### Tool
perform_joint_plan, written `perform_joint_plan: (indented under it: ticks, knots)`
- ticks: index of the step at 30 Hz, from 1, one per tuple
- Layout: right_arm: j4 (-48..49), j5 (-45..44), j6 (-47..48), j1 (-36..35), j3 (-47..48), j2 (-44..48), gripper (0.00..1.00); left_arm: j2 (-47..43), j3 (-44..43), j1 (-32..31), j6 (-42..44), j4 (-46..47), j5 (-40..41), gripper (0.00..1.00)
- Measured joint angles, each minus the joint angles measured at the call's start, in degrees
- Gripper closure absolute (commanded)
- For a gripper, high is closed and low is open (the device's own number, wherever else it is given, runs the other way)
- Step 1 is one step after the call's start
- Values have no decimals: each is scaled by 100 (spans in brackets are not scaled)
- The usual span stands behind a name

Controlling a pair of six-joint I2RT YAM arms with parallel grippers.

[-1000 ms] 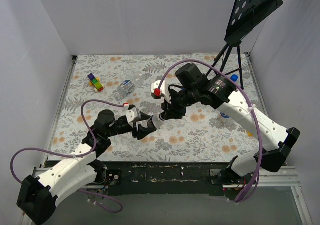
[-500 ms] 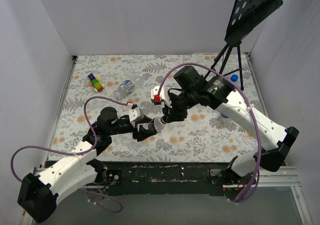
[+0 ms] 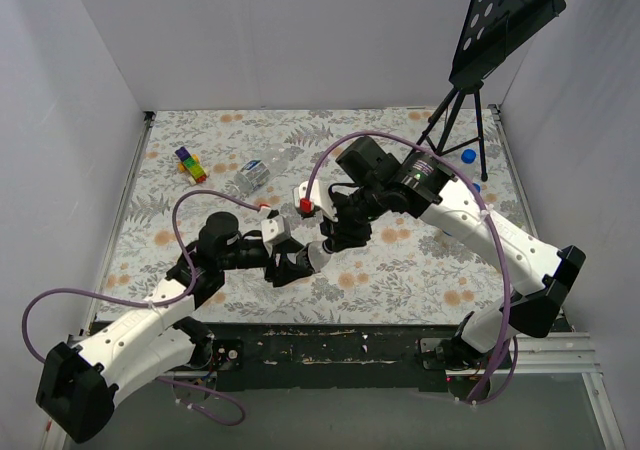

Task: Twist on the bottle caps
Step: Screw the bottle cap onto the plastic bottle.

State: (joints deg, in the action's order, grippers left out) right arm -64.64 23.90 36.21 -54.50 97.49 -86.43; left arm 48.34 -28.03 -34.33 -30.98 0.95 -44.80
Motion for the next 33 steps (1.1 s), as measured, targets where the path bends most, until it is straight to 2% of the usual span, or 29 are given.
perform_joint_plan:
  ticks: [13, 15, 28, 33]
  knots:
    - [455, -192, -975, 0, 31, 2, 96, -584, 579, -17, -236, 866, 638, 100]
    - [527, -221, -1200, 0, 31, 2, 99, -660, 678, -50, -234, 1019, 756, 100]
    - [560, -1115, -3381, -9, 476, -400, 99, -776, 1095, -254, -96, 1766, 1825, 100]
    - [560, -1563, -4505, -22, 710, -658, 87, -680, 1235, -260, -90, 2070, 2184, 100]
